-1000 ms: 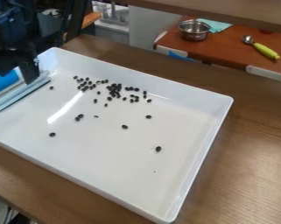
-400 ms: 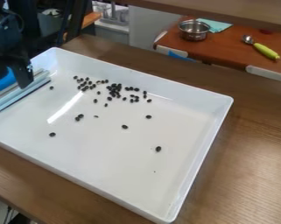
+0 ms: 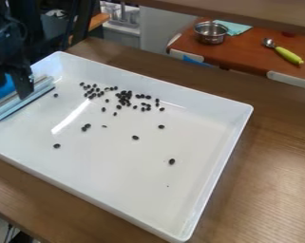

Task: Sweep into pile

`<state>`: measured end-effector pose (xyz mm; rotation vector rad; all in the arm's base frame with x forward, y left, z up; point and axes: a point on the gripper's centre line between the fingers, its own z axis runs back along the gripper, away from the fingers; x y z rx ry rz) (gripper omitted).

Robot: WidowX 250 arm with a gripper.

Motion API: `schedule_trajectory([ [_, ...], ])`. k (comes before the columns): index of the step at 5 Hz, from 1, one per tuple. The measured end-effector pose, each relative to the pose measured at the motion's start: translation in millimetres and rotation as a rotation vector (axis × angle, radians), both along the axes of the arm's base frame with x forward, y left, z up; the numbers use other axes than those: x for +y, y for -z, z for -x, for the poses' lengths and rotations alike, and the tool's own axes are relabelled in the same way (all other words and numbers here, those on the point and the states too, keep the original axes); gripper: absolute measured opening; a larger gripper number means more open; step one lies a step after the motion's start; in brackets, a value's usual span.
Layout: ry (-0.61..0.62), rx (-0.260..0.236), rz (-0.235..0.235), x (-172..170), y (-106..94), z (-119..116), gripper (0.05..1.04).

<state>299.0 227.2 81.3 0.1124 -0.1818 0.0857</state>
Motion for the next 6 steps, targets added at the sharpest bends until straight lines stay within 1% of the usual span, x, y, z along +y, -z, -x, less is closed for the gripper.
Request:
schedule_trajectory([
  [1, 0.004, 0.026, -0.011, -2.3, 5.2, -2.3, 1.000],
  [2, -0.001, 0.048, -0.008, -2.6, 12.1, -1.4, 0.999],
  [3, -0.002, 0.056, -0.012, -3.3, 14.8, -2.1, 0.955],
  [4, -0.009, 0.046, -0.015, -3.0, 15.1, -3.9, 0.666],
  [5, 0.010, 0.035, -0.012, -9.6, 15.9, -6.3, 0.388],
  [6, 0.039, 0.055, 0.015, -30.5, 16.7, -0.1, 0.364],
])
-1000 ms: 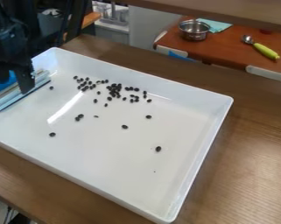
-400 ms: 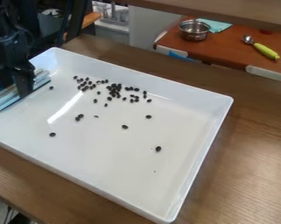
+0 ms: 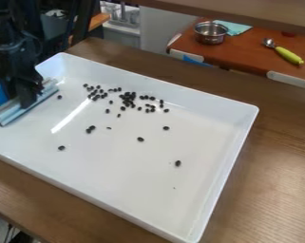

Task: Sweep into pile

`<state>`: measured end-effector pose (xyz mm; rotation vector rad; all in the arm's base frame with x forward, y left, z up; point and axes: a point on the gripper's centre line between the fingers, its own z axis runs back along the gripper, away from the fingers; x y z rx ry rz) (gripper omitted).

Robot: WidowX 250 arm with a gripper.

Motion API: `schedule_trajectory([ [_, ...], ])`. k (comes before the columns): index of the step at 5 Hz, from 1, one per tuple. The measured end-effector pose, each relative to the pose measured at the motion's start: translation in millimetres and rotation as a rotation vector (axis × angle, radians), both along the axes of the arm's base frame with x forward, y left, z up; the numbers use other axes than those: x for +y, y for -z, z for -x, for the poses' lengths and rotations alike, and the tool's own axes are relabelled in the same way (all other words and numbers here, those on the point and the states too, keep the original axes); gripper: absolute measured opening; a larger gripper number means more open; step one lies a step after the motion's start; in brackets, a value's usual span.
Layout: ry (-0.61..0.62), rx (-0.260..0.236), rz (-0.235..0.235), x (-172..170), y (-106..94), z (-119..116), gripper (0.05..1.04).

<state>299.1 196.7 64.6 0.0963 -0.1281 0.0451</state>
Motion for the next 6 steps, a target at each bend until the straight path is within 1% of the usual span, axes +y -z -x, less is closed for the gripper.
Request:
schedule_trajectory([
  [2, 0.024, 0.040, 0.050, -42.8, -0.1, 3.0, 0.364],
  [4, 0.027, 0.066, 0.073, -84.0, 2.2, 4.2, 0.364],
  [6, 0.055, 0.064, 0.087, -127.2, 3.6, 12.1, 0.364],
])
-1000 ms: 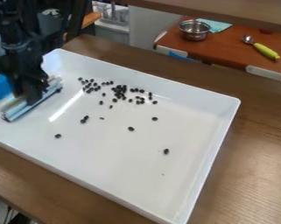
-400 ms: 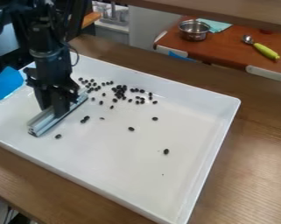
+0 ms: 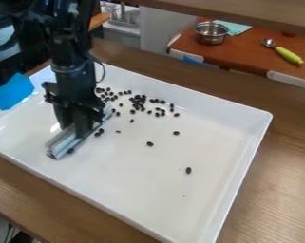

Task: Sweep into pile

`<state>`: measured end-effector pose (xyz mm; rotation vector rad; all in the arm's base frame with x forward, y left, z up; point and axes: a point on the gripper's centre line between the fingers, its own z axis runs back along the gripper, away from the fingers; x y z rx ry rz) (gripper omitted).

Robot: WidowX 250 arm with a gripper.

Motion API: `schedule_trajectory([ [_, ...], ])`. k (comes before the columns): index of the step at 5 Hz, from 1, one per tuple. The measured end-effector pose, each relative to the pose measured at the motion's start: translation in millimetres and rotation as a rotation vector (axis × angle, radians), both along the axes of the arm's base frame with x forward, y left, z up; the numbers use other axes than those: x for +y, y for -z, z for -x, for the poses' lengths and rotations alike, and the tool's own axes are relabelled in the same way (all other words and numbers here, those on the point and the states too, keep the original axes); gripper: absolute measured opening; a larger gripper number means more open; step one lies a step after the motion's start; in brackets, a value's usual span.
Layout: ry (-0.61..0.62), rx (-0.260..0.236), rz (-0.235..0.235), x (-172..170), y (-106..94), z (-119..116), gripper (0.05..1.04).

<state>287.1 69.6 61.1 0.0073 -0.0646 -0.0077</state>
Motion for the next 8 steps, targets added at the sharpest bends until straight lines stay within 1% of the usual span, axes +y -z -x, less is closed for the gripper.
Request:
schedule_trajectory([
  [2, 0.012, 0.027, 0.078, -55.4, -1.8, 5.4, 0.364],
  [4, 0.014, 0.032, 0.107, -95.7, -2.2, 5.4, 0.364],
  [5, 0.018, 0.052, 0.135, -119.2, -2.6, 9.9, 0.364],
  [7, -0.042, 0.079, 0.251, -157.0, -5.9, 16.1, 0.364],
  [8, -0.027, 0.066, 0.245, -160.9, -8.3, 16.3, 0.364],
])
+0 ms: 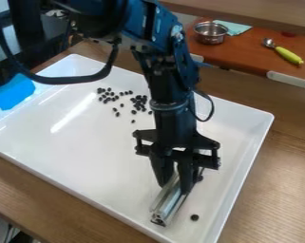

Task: Sweep into pile

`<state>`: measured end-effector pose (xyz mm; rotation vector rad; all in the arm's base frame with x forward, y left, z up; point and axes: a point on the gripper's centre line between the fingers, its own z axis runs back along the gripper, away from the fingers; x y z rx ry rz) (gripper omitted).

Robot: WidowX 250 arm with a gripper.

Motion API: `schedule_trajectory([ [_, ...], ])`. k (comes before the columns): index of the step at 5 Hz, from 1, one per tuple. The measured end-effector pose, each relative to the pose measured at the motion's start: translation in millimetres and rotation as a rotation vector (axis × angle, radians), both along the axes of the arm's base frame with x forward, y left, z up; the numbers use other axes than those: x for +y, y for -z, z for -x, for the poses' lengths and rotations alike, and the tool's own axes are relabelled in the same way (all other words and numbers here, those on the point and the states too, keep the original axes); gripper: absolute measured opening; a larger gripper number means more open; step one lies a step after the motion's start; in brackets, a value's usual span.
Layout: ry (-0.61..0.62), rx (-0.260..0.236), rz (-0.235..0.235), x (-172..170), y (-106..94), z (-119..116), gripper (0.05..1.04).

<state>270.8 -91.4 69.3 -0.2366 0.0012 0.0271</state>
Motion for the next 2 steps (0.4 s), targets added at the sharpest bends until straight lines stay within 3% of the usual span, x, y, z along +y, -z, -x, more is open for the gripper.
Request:
schedule_trajectory([
  [2, 0.035, -0.188, 0.006, 60.6, -19.7, -0.1, 0.364],
])
